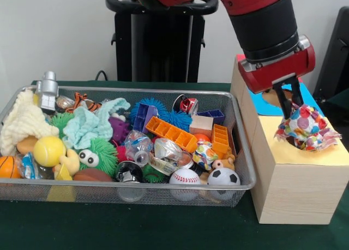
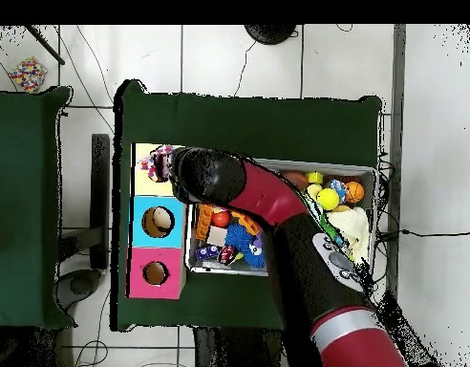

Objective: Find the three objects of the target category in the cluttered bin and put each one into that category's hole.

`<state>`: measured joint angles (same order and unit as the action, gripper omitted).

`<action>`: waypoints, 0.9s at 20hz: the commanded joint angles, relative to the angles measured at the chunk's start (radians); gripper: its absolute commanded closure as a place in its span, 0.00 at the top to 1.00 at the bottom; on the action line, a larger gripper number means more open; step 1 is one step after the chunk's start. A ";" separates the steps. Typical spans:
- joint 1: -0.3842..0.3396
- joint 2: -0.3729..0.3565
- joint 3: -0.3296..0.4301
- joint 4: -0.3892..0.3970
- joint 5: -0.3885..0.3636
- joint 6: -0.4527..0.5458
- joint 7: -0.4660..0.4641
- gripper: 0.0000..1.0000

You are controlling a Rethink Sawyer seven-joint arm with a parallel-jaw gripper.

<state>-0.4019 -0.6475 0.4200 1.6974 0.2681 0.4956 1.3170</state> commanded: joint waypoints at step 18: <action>-0.052 0.238 0.111 -0.008 0.009 -0.052 0.124 0.00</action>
<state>-0.4404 -0.4993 0.4817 1.6951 0.2693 0.4950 1.3170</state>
